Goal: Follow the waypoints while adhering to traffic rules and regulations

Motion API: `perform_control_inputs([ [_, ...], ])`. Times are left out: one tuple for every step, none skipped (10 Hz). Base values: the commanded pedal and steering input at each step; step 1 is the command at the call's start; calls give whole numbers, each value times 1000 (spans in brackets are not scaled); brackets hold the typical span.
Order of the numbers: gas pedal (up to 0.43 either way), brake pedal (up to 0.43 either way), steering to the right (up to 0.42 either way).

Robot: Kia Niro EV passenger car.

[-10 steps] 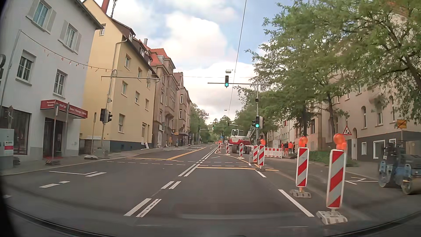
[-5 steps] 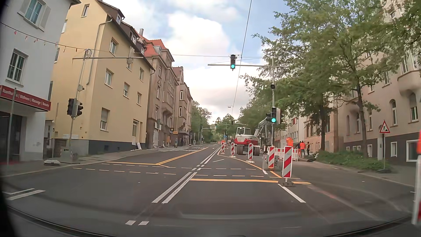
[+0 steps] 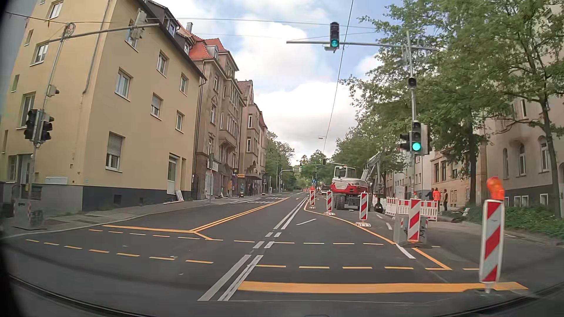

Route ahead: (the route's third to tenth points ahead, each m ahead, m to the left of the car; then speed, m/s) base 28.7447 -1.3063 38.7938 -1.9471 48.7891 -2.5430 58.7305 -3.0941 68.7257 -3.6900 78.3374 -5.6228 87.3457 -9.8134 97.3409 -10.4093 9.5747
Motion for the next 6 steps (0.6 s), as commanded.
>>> perform_control_inputs([
  [130,0,-45],
  [130,0,-43],
  [130,0,-39],
  [130,0,-33],
  [130,0,-28],
  [130,0,-16],
])
